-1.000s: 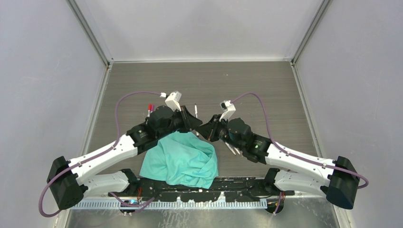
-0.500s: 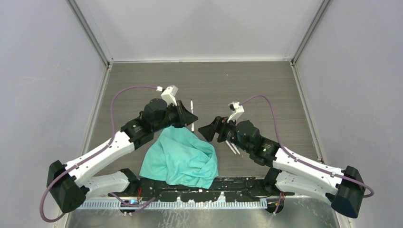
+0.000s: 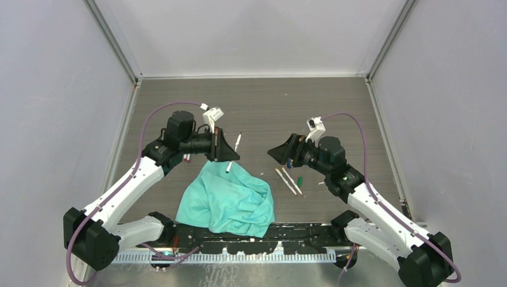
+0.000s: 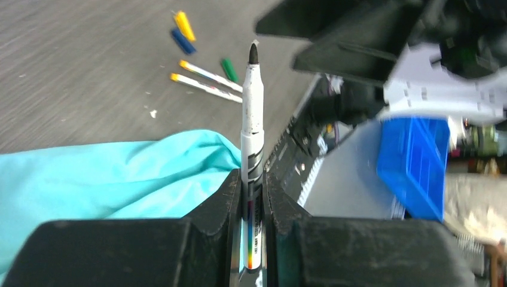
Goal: Insert the pens into the pen caps
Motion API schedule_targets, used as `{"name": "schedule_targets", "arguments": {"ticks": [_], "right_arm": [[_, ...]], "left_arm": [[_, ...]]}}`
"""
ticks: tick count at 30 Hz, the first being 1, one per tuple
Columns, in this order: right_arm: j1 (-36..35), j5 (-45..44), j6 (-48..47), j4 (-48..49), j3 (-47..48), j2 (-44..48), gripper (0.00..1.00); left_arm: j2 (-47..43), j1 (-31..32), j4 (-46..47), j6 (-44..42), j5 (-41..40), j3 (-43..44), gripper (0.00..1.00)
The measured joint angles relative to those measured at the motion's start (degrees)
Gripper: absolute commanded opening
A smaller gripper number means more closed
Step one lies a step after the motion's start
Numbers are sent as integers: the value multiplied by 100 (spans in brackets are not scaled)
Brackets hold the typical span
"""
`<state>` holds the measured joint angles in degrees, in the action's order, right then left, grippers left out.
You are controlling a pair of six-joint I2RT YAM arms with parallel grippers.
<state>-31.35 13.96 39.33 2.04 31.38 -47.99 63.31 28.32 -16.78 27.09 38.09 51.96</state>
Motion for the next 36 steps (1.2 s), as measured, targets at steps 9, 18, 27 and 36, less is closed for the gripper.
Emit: {"name": "schedule_targets", "arguments": {"ticks": [9, 18, 27, 36], "right_arm": [[149, -481, -479, -1403, 868, -258, 77], [149, -1954, -752, -3075, 1438, -1139, 62], [149, -2256, -761, -3460, 1137, -1779, 47], [149, -2129, -953, -2896, 1228, -2809, 38]], "left_arm": [[-140, 4, -855, -1375, 944, 271, 0], [-249, 739, -1670, -2334, -560, 271, 0], [-249, 1261, -1843, -2542, -1314, 267, 0], [-323, 1266, -1871, -2570, -1574, 256, 0]]}}
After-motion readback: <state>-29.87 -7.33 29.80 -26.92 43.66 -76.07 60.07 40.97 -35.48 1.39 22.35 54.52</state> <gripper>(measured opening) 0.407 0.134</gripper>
